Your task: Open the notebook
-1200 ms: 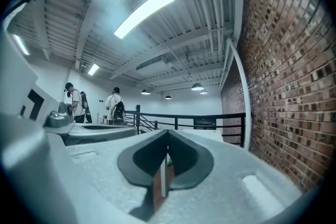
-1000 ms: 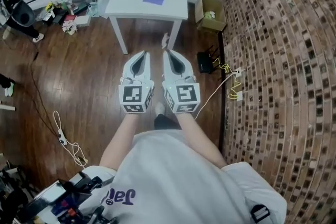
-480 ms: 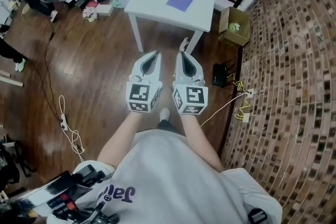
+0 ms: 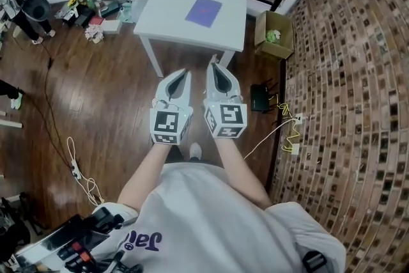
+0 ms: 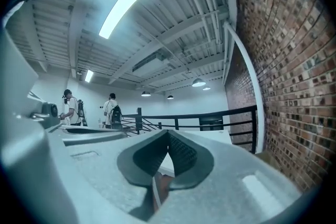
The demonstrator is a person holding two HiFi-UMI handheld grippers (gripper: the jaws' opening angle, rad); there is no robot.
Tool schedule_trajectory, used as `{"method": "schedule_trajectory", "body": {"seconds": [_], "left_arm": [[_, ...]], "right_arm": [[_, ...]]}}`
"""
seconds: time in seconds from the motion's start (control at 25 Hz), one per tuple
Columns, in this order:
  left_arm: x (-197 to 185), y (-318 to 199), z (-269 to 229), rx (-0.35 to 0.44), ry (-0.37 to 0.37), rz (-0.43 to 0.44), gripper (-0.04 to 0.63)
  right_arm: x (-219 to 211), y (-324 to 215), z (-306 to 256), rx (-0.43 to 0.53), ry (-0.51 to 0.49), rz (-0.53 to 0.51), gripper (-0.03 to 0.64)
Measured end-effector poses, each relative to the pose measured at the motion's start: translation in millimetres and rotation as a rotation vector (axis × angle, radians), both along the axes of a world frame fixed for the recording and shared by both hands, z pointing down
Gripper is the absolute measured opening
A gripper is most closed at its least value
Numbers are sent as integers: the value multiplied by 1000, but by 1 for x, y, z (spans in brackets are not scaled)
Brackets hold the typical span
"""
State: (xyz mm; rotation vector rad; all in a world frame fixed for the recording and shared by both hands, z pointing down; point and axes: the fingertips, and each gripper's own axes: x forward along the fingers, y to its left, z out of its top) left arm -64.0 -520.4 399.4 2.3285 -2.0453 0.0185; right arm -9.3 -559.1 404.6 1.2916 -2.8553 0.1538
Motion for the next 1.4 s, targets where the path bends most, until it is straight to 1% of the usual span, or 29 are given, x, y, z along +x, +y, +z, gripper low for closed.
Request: {"method": "schedule_trajectory", "body": {"seconds": [0.08,0.2,0.28,0.4,0.56,0.68,0.76,0.92,1.04,1.2,1.32,1.4], "left_arm": [[-15,-14,2,0,26,7,15],[-45,-36,13,-3,76,18,15],[-64,-57,19,-11,85,31,15],[-89,-100,19,1,87,83,15],[-133,-150,12,21,97,113,15],[-164,-186,7,25,105,126,15],[-175,-205,6,24,109,142,15],[-184,-241,7,3,114,181,15],[-188,-261,27,-31,114,203,15],[-174,-293,44,-67,116,224,15],[-158,-326,42,-68,123,230,15],[-151,-346,41,-64,109,227,16]], "right_arm": [[-12,-18,4,-16,-4,8,-9],[-40,-33,19,-41,19,-11,-9],[-62,-44,31,-67,31,-19,-9],[-96,-77,37,-78,36,0,-9],[-140,-129,25,-50,36,40,-9],[-161,-168,14,-39,33,84,-9],[-166,-187,13,-40,41,116,-9],[-161,-218,20,-64,48,195,-9],[-160,-230,29,-98,50,224,-9],[-140,-255,44,-139,46,237,-9],[-122,-292,53,-156,30,241,-9],[-115,-318,51,-152,16,224,-9]]}}
